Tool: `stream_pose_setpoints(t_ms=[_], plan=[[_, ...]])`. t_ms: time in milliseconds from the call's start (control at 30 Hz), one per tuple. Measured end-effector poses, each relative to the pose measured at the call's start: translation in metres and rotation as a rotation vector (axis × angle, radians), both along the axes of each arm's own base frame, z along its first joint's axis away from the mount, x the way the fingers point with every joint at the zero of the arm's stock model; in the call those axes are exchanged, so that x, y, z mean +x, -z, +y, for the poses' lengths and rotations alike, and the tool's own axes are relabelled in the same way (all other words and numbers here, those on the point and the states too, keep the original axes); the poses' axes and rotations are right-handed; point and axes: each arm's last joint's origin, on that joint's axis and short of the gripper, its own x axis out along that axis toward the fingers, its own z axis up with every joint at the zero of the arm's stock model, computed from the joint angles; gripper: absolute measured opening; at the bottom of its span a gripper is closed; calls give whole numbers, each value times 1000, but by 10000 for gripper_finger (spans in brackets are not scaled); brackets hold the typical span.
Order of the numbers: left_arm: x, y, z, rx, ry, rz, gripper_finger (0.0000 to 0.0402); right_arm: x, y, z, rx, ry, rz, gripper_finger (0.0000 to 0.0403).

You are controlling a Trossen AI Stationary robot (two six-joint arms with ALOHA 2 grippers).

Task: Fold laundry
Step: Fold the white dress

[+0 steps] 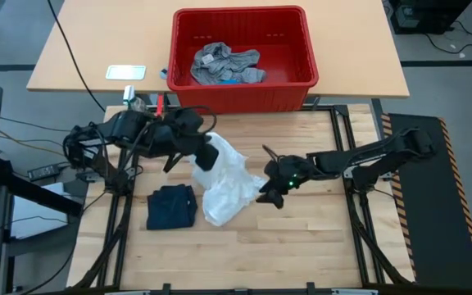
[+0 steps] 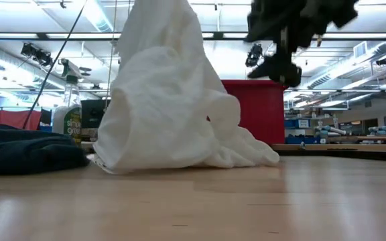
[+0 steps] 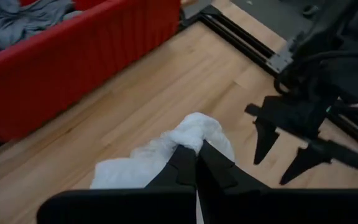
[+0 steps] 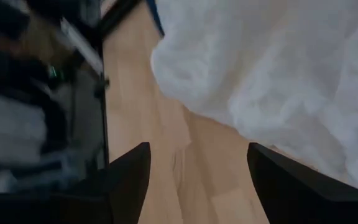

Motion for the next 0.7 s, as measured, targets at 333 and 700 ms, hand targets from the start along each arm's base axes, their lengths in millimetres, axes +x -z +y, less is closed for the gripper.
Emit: stream_pose_setpoints(t_ms=[333,700], plan=[[2,0,23,-37,-123,-35,0,23,42,0,162,96,-106,245],[2,0,21,-37,-117,-35,0,83,74,4,64,285,-132,210]])
